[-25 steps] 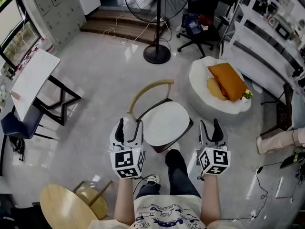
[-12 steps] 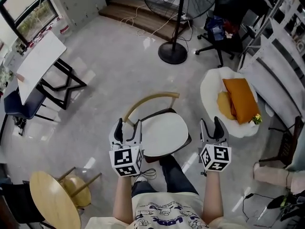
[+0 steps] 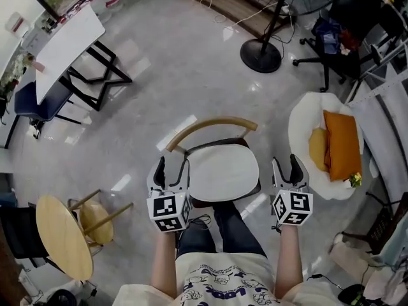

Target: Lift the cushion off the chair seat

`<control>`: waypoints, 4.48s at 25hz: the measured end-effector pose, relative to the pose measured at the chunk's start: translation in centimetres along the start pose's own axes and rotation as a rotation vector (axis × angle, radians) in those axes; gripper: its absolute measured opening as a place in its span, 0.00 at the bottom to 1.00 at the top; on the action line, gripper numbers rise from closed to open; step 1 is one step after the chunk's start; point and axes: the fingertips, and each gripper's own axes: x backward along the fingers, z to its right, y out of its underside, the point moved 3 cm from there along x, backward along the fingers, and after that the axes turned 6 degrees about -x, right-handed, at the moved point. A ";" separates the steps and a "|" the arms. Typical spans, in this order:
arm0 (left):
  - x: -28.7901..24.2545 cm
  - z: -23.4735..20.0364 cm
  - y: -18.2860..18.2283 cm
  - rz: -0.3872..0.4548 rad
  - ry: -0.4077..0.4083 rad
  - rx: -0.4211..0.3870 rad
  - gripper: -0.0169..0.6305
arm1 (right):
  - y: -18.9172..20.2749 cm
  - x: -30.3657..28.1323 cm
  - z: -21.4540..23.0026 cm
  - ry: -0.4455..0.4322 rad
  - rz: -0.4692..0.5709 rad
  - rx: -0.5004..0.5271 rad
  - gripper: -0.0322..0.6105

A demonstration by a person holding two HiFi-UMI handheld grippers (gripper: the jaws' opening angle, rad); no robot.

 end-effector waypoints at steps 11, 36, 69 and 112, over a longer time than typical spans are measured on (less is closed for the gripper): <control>-4.7 -1.4 9.2 -0.163 -0.039 0.065 0.45 | 7.8 -7.1 -0.5 -0.091 -0.170 0.019 0.46; -17.0 -5.1 37.0 -0.490 -0.002 0.163 0.45 | 34.0 -20.3 2.7 -0.048 -0.521 0.060 0.46; -23.8 -4.5 49.5 -0.602 0.102 0.284 0.38 | 46.0 -25.2 6.1 -0.114 -0.677 -0.076 0.47; -0.4 -4.7 24.0 -0.349 -0.043 0.209 0.08 | 17.1 -3.9 -2.4 -0.056 -0.268 0.039 0.12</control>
